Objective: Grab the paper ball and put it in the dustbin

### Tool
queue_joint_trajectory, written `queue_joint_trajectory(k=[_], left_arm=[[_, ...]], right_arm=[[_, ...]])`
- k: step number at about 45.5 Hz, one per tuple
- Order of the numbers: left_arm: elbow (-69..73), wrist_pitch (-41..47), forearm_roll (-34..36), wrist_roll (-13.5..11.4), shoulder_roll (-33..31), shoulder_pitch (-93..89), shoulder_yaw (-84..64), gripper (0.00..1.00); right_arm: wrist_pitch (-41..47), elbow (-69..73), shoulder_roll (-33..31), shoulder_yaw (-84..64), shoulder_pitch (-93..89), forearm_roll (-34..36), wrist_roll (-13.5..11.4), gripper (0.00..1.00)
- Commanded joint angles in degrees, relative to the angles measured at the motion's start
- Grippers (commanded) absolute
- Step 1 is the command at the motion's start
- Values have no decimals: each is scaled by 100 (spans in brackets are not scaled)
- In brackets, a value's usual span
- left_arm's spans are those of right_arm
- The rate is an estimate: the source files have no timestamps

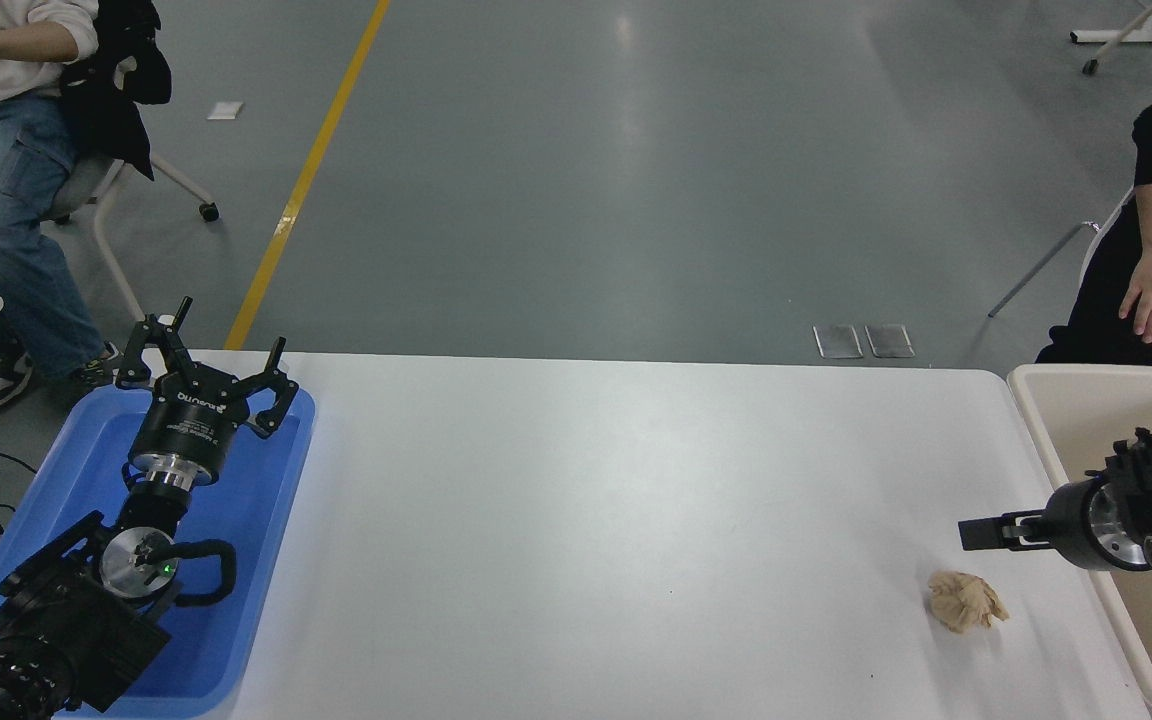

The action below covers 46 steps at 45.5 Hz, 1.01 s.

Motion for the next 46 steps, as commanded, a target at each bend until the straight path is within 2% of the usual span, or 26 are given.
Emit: queue_joint_trajectory(k=[1, 36, 46], left_arm=[[1, 0, 0, 1, 0, 0, 0, 100], [-7, 0, 0, 1, 0, 0, 0, 100], [1, 0, 0, 1, 0, 0, 0, 100]], right_arm=[[-76, -25, 18, 256, -298, -10, 1, 100], [-269, -122, 53, 581, -948, -37, 1, 100], [-515, -341, 255, 625, -1176, -46, 1, 96]])
